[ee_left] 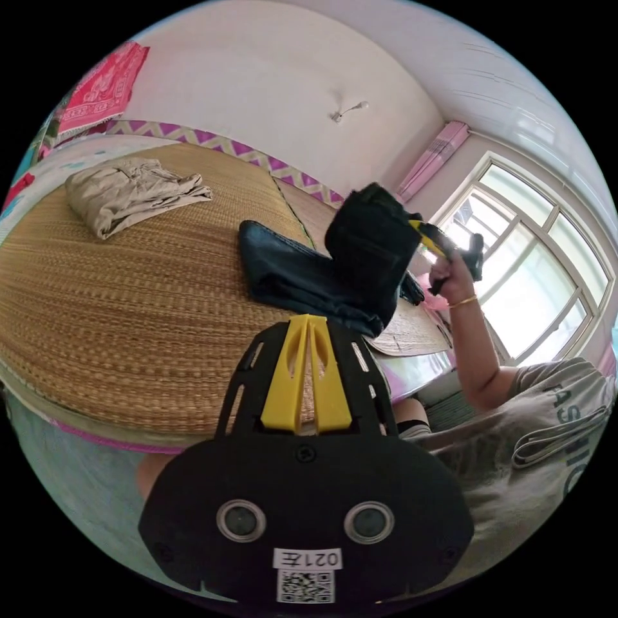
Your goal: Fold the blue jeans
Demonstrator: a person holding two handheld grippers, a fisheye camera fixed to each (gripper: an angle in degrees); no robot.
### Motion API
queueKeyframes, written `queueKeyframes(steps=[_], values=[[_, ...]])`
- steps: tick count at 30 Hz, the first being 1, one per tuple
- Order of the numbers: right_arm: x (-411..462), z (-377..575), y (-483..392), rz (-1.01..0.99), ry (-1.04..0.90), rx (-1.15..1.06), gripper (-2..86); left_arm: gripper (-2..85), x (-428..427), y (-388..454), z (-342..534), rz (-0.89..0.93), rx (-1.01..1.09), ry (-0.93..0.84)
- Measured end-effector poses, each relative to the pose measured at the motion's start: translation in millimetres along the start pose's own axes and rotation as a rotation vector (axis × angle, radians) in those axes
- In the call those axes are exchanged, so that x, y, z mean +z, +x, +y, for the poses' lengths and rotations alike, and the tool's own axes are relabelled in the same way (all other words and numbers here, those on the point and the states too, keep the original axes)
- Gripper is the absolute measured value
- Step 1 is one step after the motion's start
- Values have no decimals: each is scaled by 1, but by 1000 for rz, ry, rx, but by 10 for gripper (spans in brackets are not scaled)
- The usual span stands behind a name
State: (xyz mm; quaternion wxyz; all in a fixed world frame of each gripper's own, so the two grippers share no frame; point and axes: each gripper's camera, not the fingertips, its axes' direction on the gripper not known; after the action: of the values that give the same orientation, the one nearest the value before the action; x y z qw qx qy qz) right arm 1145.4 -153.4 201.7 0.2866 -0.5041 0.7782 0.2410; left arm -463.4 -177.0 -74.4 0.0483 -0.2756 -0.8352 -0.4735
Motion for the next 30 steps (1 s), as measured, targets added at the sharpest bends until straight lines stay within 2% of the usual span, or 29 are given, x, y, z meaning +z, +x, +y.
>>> queueKeyframes(steps=[2, 4, 9, 11, 12, 13, 14, 20, 25, 30], values=[[-67, 16, 61, 0, 66, 115, 51, -9, 17, 13, -6, 9, 12, -12], [-137, 57, 133, 125, 99, 205, 52, -9, 43, 32, -14, 34, 26, -22], [-159, 201, 286, 343, -15, 433, 57, -7, 116, 92, -40, 84, 106, -100], [-144, 265, 335, 356, -117, 529, 57, -4, 146, 121, -51, 99, 150, -153], [-143, 301, 356, 302, -114, 581, 56, -1, 164, 141, -56, 108, 182, -180], [-156, 323, 366, 185, -11, 628, 54, 5, 181, 161, -60, 109, 223, -197], [-159, 331, 369, 157, 9, 642, 54, 8, 188, 172, -62, 105, 246, -202], [-156, 347, 361, 252, -74, 553, 54, 54, 274, 281, -74, 3, 519, -234], [-144, 392, 376, 296, -110, 511, 62, 99, 398, 362, -63, -125, 679, -421], [-158, 452, 409, 5, 13, 622, 66, 112, 451, 385, -49, -273, 726, -458]])
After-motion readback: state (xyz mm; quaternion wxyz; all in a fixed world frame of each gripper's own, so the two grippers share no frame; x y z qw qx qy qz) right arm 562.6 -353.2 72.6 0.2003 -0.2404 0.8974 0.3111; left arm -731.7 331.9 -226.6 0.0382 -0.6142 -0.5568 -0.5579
